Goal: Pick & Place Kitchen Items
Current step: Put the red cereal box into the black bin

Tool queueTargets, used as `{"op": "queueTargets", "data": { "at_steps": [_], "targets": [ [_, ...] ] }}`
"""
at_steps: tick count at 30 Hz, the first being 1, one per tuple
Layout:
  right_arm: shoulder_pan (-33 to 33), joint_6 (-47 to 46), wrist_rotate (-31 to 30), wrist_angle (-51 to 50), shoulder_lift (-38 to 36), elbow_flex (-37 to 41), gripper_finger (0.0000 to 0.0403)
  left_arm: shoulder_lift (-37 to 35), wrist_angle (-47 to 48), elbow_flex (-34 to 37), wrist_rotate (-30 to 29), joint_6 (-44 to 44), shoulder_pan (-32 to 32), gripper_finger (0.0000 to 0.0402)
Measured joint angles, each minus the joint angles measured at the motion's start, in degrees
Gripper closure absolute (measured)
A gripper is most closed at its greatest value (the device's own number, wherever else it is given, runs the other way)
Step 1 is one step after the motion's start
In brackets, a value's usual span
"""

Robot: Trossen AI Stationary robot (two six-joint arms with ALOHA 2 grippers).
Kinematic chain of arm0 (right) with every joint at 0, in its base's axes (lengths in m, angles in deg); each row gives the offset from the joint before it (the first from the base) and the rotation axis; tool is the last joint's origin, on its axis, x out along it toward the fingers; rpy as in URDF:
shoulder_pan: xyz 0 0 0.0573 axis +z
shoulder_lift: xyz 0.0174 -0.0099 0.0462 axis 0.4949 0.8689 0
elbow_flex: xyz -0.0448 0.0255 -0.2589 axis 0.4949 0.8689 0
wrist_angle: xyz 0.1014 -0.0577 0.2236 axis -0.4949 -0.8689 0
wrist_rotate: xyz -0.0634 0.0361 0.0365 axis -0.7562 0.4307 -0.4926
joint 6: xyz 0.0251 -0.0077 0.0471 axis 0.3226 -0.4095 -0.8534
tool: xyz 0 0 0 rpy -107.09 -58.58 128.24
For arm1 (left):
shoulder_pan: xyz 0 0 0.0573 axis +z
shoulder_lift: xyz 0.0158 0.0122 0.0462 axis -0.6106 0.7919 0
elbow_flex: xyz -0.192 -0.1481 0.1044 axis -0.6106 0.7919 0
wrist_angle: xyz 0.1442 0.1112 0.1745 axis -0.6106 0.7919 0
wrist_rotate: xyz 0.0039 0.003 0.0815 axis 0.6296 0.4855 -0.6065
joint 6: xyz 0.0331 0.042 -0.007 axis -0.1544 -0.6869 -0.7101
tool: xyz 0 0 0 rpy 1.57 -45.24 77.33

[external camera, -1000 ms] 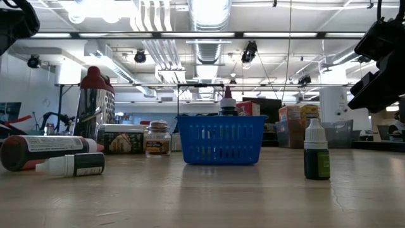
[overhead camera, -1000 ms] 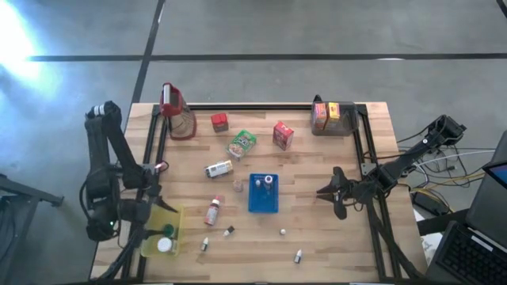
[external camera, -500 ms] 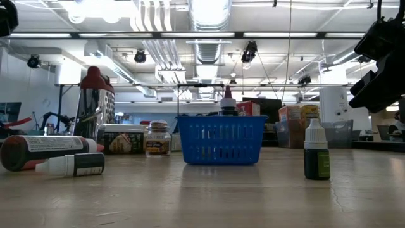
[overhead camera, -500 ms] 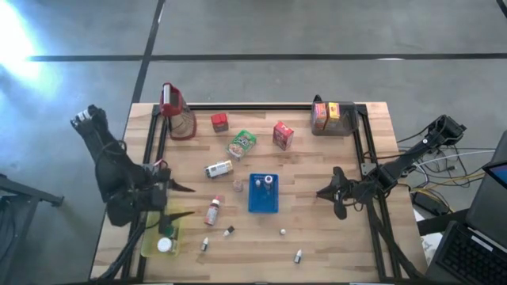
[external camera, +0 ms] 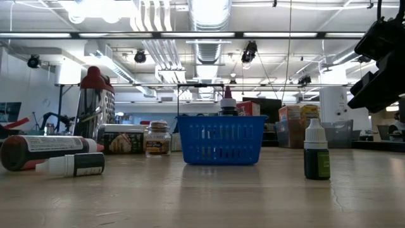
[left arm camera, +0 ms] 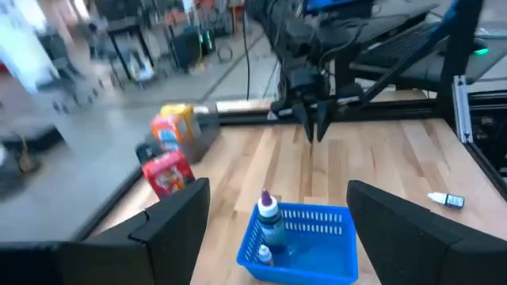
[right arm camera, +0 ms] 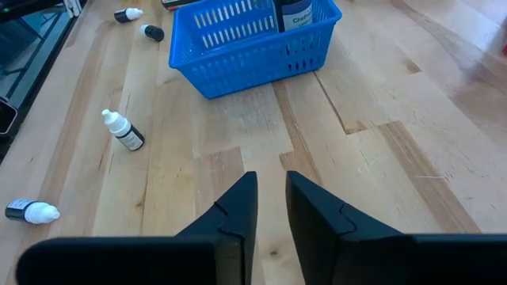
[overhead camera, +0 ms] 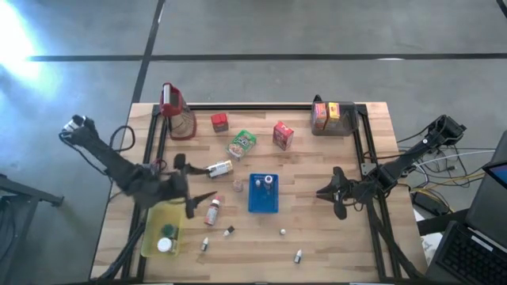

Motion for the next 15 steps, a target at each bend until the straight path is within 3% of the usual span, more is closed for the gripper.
{"op": "queueTargets", "data": {
  "at_steps": [5, 15],
  "targets": [
    [0.0, -0.1, 0.0, 0.0, 0.0, 0.0, 0.0314, 1.7, 3.2, -2.4, 7.5, 3.6, 8.3, 0.0101],
    [0.0, -0.9, 0.0, 0.0, 0.0, 0.0, 0.0284, 2.3, 3.2, -6.0, 7.0, 4.7, 14.8, 0.0101]
  ]
}}
